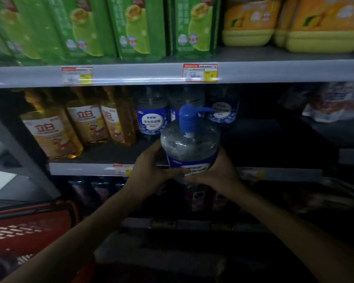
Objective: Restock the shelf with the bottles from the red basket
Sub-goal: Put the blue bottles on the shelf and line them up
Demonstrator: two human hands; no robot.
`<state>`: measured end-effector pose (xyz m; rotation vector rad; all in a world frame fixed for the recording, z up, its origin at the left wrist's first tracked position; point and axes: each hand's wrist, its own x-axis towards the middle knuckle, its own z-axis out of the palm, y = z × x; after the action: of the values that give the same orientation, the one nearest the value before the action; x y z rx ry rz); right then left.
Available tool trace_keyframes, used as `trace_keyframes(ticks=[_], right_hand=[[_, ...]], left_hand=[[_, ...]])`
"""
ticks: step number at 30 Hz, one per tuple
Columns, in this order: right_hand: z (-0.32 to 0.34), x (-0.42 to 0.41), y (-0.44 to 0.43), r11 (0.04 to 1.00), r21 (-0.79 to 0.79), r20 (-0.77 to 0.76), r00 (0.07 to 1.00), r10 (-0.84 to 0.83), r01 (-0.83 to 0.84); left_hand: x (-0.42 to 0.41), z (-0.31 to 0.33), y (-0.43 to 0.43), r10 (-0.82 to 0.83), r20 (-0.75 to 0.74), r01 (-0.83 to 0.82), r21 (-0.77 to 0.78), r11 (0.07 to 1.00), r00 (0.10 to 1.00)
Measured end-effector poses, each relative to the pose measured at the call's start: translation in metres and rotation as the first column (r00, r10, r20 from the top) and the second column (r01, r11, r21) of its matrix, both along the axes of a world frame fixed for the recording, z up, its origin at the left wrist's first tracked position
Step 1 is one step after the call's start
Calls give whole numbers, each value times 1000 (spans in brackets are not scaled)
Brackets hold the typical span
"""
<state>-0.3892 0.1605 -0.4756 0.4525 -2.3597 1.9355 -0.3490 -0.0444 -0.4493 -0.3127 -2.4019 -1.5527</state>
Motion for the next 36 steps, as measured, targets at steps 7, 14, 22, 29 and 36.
trace_keyframes(ticks=[7,14,22,29,36], right_hand=[[-13,-37,45,981,5,-116,975,-190,192],[-15,-83,76,955,-20,-125,947,-296,296],[-24,-121,88,950,-47,-75,948,-310,308],[-21,-142,88,950,-110,-29,954,-297,292],[-27,-155,77,947,-155,17,959,-281,280]], left_hand=[[-38,-19,62,13,-81,-3,123,992,997],[-96,-14,101,-1,-168,21,115,993,986],[-145,-22,123,-18,-185,34,86,996,983],[-172,-20,129,-19,-140,39,141,989,990],[-190,-30,129,48,-36,-33,326,945,998]])
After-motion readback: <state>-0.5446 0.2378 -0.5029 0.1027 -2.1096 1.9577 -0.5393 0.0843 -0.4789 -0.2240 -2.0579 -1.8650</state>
